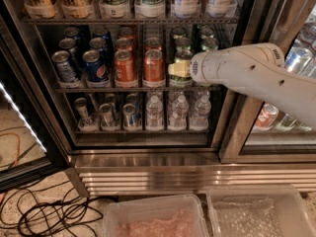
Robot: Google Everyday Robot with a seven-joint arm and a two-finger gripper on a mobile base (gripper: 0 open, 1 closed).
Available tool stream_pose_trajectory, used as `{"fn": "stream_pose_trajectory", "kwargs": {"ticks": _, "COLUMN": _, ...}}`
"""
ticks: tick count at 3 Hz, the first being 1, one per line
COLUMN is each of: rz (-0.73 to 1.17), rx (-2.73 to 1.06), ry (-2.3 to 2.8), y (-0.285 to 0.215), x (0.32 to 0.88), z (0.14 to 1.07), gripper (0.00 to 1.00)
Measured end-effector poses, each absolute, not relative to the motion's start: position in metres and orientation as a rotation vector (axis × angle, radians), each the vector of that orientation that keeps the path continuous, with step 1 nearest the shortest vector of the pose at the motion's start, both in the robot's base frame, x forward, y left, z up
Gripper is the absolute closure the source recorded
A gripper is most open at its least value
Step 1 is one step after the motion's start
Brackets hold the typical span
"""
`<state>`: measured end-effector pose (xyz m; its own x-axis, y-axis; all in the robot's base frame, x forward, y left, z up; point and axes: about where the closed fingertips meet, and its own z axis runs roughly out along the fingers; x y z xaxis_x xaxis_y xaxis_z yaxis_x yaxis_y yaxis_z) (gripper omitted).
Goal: Pick green can from middle shelf of fridge
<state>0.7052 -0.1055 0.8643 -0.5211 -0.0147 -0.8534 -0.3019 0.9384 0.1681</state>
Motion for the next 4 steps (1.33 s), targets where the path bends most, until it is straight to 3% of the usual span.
{"fn": "stream_pose_trajectory", "kwargs": {"ticks": 2, "rz": 0.394, "rx": -0.29, "ry": 2.082, "y": -0.091, "x": 0.702, "z": 0.868, "gripper": 0.32}}
{"fn": "stream_pose_trajectory", "kwargs": {"ticks": 4, "rz": 0.304, "rx": -0.299, "ry": 2.081, "y": -0.102, "x": 0.726, "z": 0.863, "gripper": 0.31}}
